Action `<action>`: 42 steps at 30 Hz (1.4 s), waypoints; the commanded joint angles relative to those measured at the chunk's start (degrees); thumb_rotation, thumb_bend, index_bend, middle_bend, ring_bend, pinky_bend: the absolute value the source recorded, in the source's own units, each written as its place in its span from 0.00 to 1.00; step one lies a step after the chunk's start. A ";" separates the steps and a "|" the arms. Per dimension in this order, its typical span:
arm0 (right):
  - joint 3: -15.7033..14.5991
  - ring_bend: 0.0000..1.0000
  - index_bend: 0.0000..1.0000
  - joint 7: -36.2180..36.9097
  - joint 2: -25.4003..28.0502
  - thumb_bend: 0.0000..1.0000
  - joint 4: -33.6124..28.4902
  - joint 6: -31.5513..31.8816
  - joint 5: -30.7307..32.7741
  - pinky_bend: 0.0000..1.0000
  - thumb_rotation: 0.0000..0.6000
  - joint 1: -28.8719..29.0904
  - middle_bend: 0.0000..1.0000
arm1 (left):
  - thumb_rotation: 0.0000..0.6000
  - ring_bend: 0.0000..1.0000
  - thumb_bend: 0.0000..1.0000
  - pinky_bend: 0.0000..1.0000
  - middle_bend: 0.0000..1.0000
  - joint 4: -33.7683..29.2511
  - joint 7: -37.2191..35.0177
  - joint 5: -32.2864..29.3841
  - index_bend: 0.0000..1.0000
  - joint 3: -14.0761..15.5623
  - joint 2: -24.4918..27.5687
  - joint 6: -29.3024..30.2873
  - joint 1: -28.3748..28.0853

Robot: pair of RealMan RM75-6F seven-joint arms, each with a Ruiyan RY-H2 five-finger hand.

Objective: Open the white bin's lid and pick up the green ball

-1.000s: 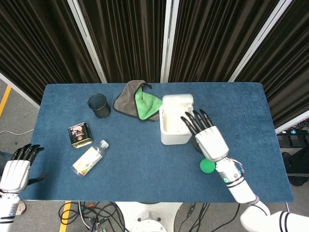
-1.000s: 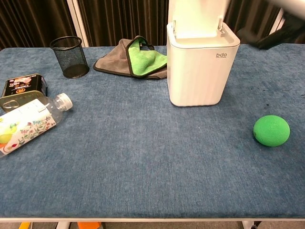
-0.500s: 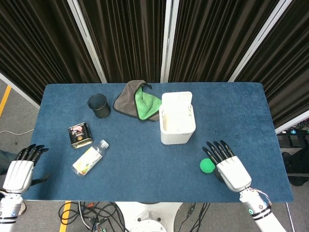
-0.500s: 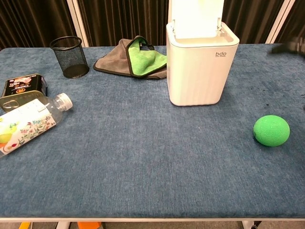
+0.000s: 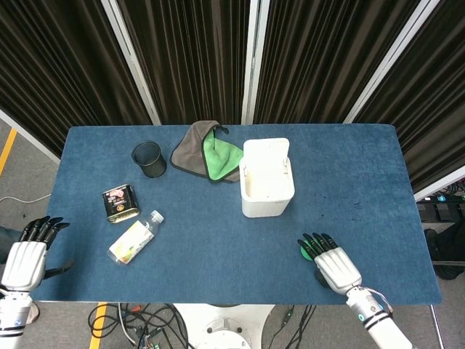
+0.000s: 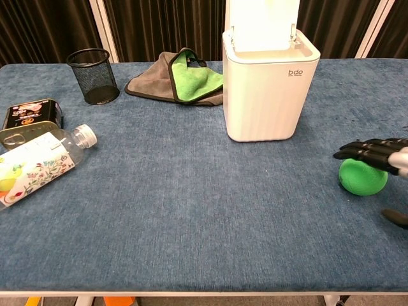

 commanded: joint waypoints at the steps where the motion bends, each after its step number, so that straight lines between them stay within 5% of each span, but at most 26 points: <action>1: 0.81 0.01 0.00 -0.97 -1.06 0.38 0.93 -0.38 0.94 0.26 1.00 0.33 0.09 | 1.00 0.10 0.06 0.13 0.18 0.21 -0.24 -0.14 0.25 0.04 -0.03 -0.17 0.04; 5: 1.36 0.07 0.02 -1.44 -1.67 0.42 1.57 -0.38 2.10 0.39 1.00 0.31 0.10 | 1.00 0.10 0.06 0.13 0.18 0.83 -0.61 -0.34 0.24 0.20 -0.32 -0.51 0.11; 12: 1.97 0.10 0.16 -2.72 -2.12 0.45 2.10 -1.10 4.63 0.47 1.00 0.45 0.16 | 1.00 0.10 0.06 0.13 0.18 1.34 -1.01 -0.28 0.25 0.26 -0.64 -0.69 0.05; 21: 2.23 0.43 0.47 -0.08 -3.75 0.46 4.93 2.31 0.87 0.68 1.00 -0.15 0.48 | 1.00 0.10 0.06 0.13 0.18 1.67 -1.17 -0.46 0.25 0.40 -0.78 -0.91 0.20; 27: 3.41 0.48 0.56 3.83 -1.99 0.46 4.14 6.76 -2.79 0.71 1.00 -0.74 0.53 | 1.00 0.10 0.06 0.13 0.18 1.49 -0.97 -0.32 0.25 0.28 -0.81 -0.77 0.11; 35: 9.68 0.48 0.56 8.22 5.89 0.46 -3.63 16.66 -8.72 0.70 1.00 -0.50 0.53 | 1.00 0.10 0.06 0.13 0.18 0.67 -1.01 0.17 0.24 0.56 0.01 -0.89 0.00; 42: 17.76 0.48 0.56 4.58 7.38 0.46 -7.94 10.68 -1.91 0.69 1.00 6.06 0.52 | 1.00 0.07 0.06 0.13 0.18 0.31 -1.05 0.66 0.24 0.54 0.21 -0.33 0.01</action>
